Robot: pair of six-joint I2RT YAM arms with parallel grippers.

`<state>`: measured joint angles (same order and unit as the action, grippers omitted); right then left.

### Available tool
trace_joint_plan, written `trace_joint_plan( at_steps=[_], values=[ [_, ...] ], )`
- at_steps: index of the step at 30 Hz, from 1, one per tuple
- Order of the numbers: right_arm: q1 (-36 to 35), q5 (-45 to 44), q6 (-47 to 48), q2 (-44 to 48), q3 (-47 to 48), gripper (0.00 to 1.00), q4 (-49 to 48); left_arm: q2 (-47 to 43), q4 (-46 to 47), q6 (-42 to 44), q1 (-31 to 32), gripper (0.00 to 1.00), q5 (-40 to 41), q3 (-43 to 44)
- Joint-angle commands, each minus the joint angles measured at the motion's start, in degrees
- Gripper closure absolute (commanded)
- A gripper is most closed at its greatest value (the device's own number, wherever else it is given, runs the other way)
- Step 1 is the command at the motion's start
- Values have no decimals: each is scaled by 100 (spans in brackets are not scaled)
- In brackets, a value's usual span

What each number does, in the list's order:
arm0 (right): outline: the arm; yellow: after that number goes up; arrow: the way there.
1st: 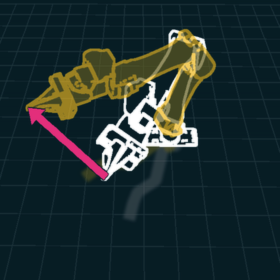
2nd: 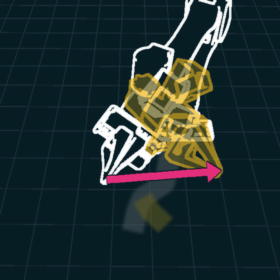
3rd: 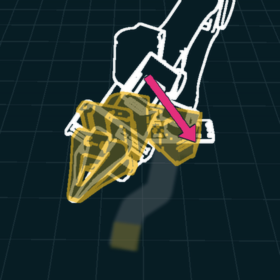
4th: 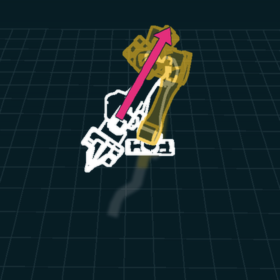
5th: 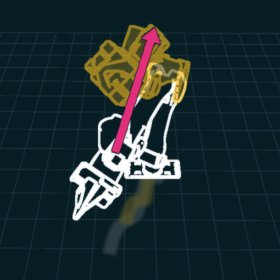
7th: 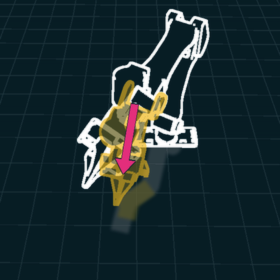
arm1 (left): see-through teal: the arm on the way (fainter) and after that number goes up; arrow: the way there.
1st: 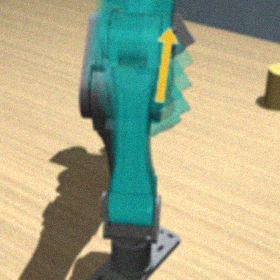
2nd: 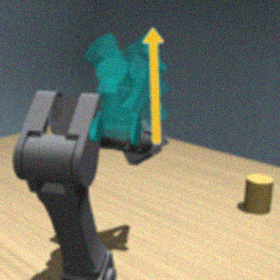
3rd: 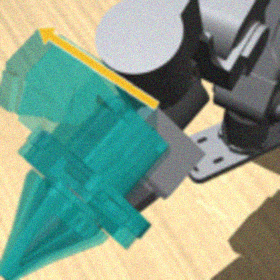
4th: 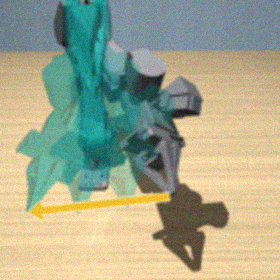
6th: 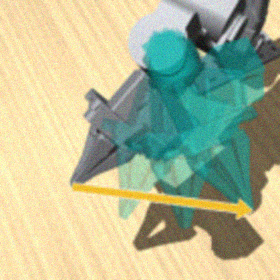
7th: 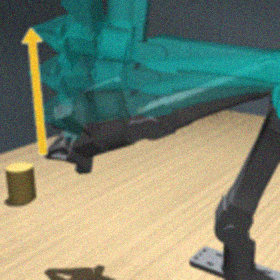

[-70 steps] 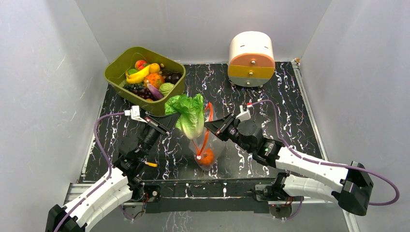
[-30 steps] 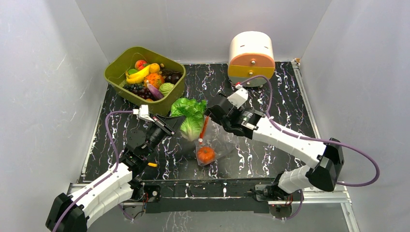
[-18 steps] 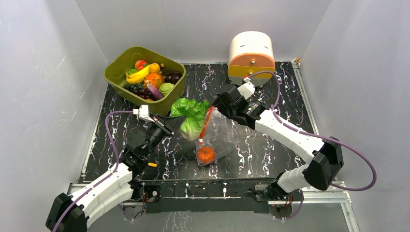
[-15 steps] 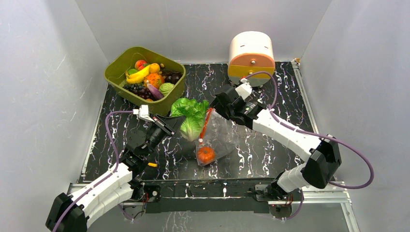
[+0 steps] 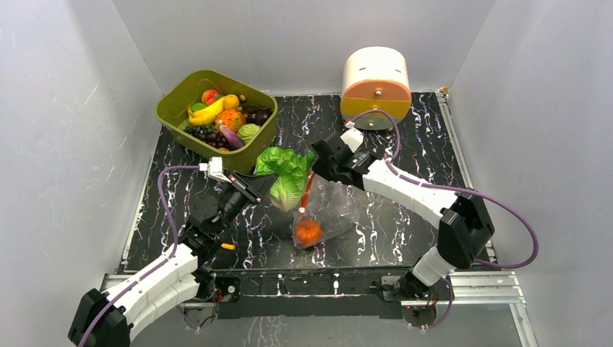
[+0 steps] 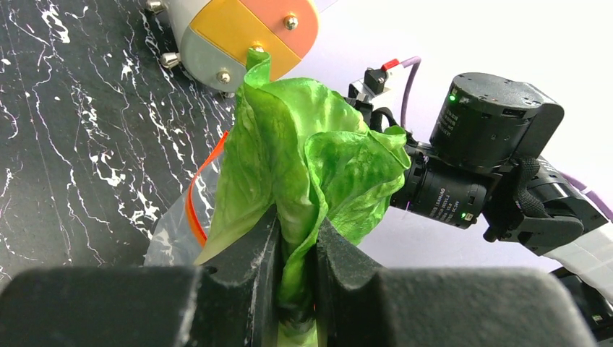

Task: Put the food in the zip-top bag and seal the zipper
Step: Place the fake vegetable in the zipper food storage bag.

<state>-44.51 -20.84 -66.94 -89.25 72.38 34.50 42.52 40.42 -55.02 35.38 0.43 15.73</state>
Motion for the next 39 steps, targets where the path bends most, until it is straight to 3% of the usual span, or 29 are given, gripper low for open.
trace_joint_plan(
  at_steps=[1, 4, 8, 13, 19, 27, 39],
  values=[
    [3, -27, 344, 299, 97, 97, -454, -287, 173, 89, 22, 100, 43, 120],
    [-1, 418, 877, 748, -246, 100, -1370, -727, -425, 183, 22, 100, 284, 413],
    [-2, 1791, 1607, 1381, -839, 100, -2889, -1137, -1312, 305, 21, 100, 468, 1187],
    [-60, 3490, 1050, 1693, -1656, 100, -4710, -1402, -1606, -12, 17, 100, 547, 1775],
    [-163, 3818, 125, 1882, -2546, 100, -6090, -1565, -1200, -403, 22, 100, 667, 1466],
    [-163, 3783, -299, 1983, -2650, 100, -6279, -1651, 482, -857, 21, 100, 1423, -154],
    [-207, 3644, -472, 2040, -2407, 100, -6287, -1278, -11, 116, 20, 100, 1501, -17]
  ],
)
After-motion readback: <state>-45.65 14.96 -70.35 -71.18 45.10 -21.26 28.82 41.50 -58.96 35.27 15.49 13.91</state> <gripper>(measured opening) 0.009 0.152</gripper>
